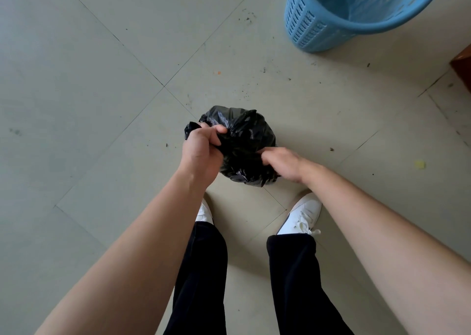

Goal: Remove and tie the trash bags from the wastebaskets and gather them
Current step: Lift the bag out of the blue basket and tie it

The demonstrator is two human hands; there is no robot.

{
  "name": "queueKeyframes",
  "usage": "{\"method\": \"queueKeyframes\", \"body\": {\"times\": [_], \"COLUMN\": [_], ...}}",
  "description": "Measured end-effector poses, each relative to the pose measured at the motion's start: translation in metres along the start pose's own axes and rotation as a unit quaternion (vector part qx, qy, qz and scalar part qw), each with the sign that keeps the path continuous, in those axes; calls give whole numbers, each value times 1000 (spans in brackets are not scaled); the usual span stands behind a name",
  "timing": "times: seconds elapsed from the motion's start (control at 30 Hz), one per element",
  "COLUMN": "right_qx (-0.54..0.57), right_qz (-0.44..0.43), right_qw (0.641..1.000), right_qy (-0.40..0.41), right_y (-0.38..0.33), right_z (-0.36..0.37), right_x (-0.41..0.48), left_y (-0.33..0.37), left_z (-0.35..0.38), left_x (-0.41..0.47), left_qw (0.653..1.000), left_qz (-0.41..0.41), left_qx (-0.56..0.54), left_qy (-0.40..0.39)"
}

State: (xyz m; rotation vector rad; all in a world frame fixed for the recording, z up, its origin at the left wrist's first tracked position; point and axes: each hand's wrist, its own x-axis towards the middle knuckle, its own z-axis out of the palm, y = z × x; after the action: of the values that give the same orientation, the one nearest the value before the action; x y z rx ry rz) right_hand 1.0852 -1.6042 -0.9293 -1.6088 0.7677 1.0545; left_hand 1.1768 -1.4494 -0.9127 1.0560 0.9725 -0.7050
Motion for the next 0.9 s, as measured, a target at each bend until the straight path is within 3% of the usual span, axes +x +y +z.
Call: {"method": "queueKeyframes", "body": {"times": [0.13, 0.23, 0.4, 0.47, 0.53, 0.6, 0.67, 0.8, 0.9], "right_qx": [281, 281, 253, 241, 211, 236, 277, 303, 374], "right_qz": [-13, -34, -58, -31, 35, 98, 134, 101, 48], "right_qw": [960, 959, 960, 957, 945, 905, 874, 880, 886], "right_qy": [7, -1, 101, 159, 249, 340, 377, 351, 269], "right_y": [-9, -15, -25, -18, 1, 25, 46, 58, 45], "right_z": [-9, -12, -6, -5, -12, -30, -47, -47, -36], "right_x": [-11, -11, 3, 12, 19, 19, 16, 14, 11], "left_y": [1, 2, -2, -7, -8, 0, 11, 12, 6], "left_z": [-3, 1, 8, 5, -11, -39, -68, -80, -61], "left_x": [-3, -7, -15, -12, -1, 12, 20, 19, 14], "left_qw": [996, 989, 977, 976, 965, 949, 936, 936, 967], "left_qz": [1, 9, 5, 12, 25, 22, 5, -1, 11], "left_qx": [78, 132, 197, 214, 252, 273, 275, 274, 217], "left_qy": [-46, -59, -79, -30, 68, 159, 218, 220, 136]}}
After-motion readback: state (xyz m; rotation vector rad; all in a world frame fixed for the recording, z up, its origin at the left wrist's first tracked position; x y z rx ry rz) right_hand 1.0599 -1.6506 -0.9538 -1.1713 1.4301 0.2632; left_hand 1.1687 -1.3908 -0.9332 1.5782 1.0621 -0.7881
